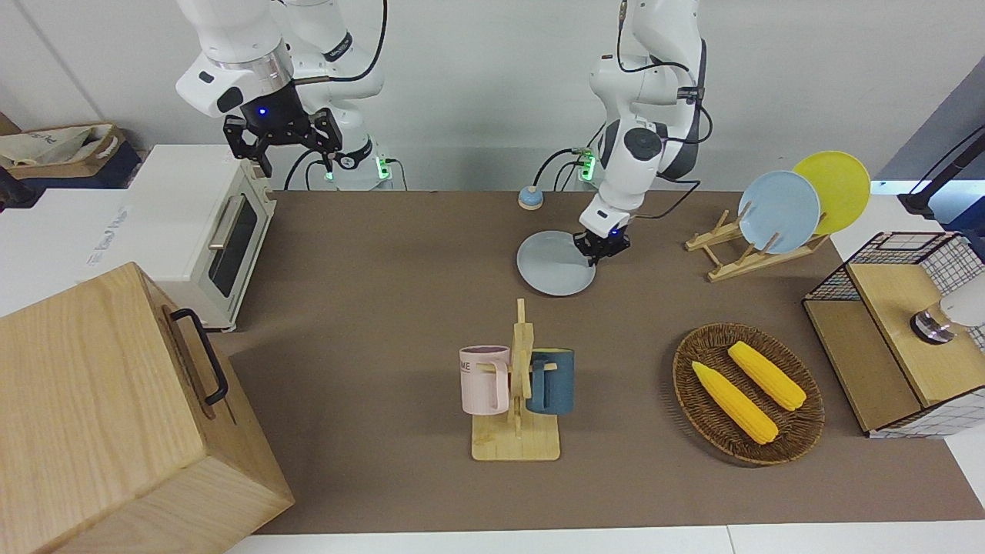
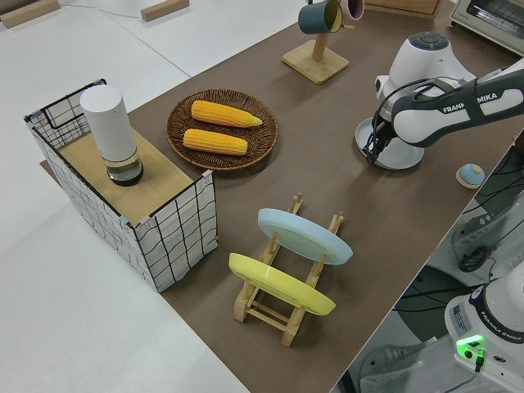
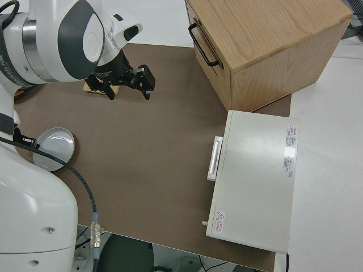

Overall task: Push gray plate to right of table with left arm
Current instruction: 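Push the gray plate with the left gripper toward the toaster oven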

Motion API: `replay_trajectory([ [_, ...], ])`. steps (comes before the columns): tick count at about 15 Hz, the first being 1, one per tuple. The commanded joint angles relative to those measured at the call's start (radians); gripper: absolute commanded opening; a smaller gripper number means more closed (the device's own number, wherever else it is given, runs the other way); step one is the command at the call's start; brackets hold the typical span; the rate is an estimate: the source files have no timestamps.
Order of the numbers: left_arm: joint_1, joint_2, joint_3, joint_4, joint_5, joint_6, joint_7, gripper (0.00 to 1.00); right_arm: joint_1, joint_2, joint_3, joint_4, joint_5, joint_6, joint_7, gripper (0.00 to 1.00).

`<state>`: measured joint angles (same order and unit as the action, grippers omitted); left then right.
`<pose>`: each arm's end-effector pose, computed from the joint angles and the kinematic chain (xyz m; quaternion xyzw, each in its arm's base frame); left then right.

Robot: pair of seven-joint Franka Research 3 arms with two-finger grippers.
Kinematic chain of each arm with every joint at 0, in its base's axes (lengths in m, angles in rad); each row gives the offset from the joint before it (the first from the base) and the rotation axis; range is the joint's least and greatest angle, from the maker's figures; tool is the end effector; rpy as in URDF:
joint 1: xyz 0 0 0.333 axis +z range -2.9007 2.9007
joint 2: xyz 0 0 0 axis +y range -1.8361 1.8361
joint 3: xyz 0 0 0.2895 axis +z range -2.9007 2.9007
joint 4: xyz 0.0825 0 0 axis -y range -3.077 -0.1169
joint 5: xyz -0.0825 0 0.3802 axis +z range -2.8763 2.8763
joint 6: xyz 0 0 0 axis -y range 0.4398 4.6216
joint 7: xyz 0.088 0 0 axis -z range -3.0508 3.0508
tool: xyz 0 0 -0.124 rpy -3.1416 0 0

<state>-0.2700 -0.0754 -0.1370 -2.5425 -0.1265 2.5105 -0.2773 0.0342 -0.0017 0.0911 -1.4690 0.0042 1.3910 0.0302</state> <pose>0.4186 -0.1798 0.2621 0.9991 -0.0145 0.0092 0.0386 0.5257 0.0668 0.6136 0.9981 0.0478 -0.0382 0.0010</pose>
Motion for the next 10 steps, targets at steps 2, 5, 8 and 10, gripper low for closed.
replay_trajectory([
  [2,-0.13,0.216,-0.058,0.178,-0.007,0.044,-0.219,0.0,-0.011,-0.008,0.006,-0.001,0.008,-0.012,-0.003,0.983],
  [5,-0.21,0.29,-0.058,0.292,-0.002,0.034,-0.34,0.0,-0.011,-0.008,0.006,0.001,0.008,-0.012,-0.003,0.983],
  [8,-0.284,0.35,-0.056,0.375,0.004,0.031,-0.44,0.0,-0.011,-0.008,0.006,-0.001,0.008,-0.012,-0.001,0.983],
  [10,-0.319,0.382,-0.056,0.43,0.005,0.021,-0.493,0.0,-0.011,-0.008,0.006,-0.001,0.01,-0.012,-0.003,0.983],
])
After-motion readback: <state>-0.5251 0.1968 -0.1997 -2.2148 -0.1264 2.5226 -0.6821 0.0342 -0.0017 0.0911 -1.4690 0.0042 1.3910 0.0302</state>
